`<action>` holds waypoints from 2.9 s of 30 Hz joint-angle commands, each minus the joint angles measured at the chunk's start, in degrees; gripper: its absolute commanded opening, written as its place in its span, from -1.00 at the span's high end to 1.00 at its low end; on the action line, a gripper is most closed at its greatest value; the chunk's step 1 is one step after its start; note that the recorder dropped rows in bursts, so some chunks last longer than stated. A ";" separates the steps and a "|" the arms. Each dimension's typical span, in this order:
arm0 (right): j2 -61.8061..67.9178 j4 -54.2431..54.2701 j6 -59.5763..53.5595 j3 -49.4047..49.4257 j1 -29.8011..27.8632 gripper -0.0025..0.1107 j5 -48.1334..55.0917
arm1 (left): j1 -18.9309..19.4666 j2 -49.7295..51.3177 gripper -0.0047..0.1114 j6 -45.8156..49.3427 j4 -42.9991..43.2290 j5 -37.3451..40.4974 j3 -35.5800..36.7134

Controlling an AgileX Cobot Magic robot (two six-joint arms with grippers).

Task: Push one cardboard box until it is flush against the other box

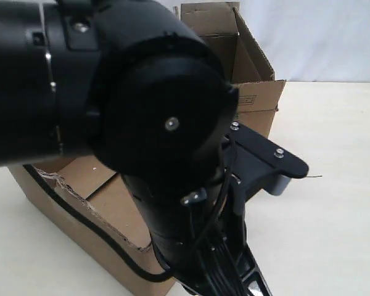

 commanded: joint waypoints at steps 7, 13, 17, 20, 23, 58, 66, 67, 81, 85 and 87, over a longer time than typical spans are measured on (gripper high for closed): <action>-0.20 -0.04 -0.30 0.30 0.23 0.87 -0.51 | -0.37 0.25 0.92 -0.35 6.34 0.46 -0.38; -0.20 -0.04 -0.30 0.30 0.23 0.87 -0.51 | -0.37 0.25 0.92 -0.11 7.65 0.46 -0.38; -0.20 -0.04 -0.30 0.30 0.23 0.87 -0.51 | -0.37 0.25 0.92 0.10 7.78 0.46 -0.26; -0.20 -0.04 -0.30 0.30 0.23 0.87 -0.51 | -0.37 0.25 0.92 0.10 8.94 0.46 2.21; -0.20 -0.04 -0.30 0.30 0.23 0.87 -0.51 | -0.37 0.25 0.92 0.10 9.17 0.46 3.47; -0.20 -0.04 -0.30 0.30 0.23 0.87 -0.51 | -0.37 0.25 0.92 0.65 14.47 0.46 6.99; -0.20 -0.04 -0.30 0.30 0.23 0.87 -0.51 | -0.37 0.04 0.92 0.63 14.45 0.46 10.16; -0.20 -0.04 -0.30 0.30 0.23 0.87 -0.51 | -0.37 0.03 0.92 0.63 14.57 0.46 10.16; -0.20 -0.04 -0.30 0.30 0.23 0.87 -0.51 | -0.25 -6.18 0.92 2.08 17.42 0.46 10.78; -0.20 -0.04 -0.30 0.30 0.23 0.87 -0.51 | 1.34 -6.87 0.92 2.22 16.57 0.46 10.78; -0.20 -0.04 -0.30 0.30 0.23 0.87 -0.51 | 1.62 -6.87 0.92 2.22 16.12 0.46 10.78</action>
